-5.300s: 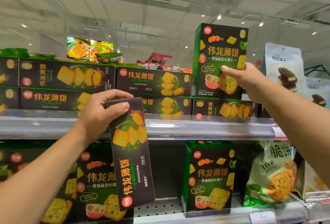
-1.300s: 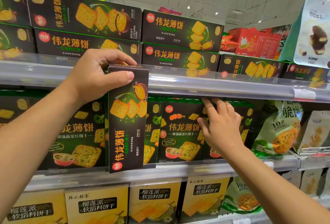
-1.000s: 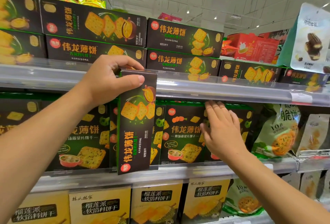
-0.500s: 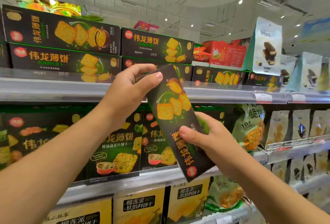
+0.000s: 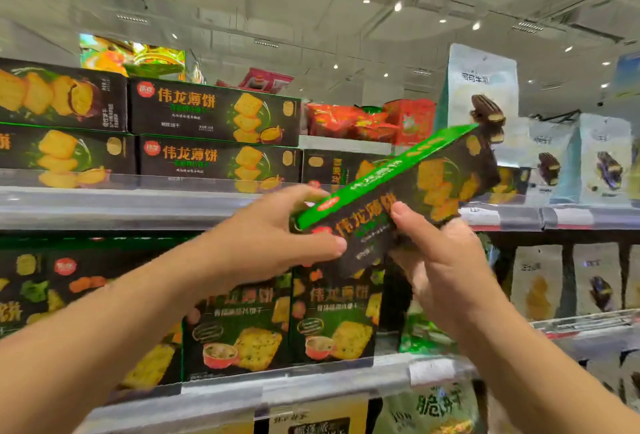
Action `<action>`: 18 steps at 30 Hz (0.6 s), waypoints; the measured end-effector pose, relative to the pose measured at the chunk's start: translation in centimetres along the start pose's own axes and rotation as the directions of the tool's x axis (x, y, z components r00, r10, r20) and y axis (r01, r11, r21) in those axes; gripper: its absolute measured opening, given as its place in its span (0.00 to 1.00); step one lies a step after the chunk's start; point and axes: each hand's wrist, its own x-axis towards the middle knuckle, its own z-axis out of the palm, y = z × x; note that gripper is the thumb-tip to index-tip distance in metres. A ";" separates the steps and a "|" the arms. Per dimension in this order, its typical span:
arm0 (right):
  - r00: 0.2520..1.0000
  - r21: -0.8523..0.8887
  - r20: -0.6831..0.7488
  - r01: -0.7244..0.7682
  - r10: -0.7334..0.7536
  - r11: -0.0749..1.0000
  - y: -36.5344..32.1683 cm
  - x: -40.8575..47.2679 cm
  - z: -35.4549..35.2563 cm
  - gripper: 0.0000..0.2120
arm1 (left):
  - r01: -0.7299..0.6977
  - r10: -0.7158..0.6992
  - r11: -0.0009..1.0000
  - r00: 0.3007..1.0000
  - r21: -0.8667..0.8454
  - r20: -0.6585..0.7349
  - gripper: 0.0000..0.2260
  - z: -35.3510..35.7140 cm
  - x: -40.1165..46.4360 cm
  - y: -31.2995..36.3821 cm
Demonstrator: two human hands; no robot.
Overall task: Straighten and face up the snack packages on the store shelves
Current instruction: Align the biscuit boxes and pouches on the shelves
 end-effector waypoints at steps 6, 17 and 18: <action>0.942 -0.290 -0.014 0.318 -0.336 0.903 -7.9 7.0 -6.2 0.25 | -0.144 0.158 0.984 0.976 0.104 -0.148 0.21 -3.2 4.9 5.6; 0.875 -0.765 0.044 0.341 -0.483 0.547 -10.1 14.4 -8.3 0.21 | -0.021 0.197 0.632 0.971 0.775 -0.134 0.23 -6.8 12.9 10.3; 0.881 -0.772 0.048 0.332 -0.471 0.541 -9.7 14.4 -8.5 0.21 | -0.025 0.206 0.584 0.971 0.812 -0.118 0.23 -6.8 13.2 10.0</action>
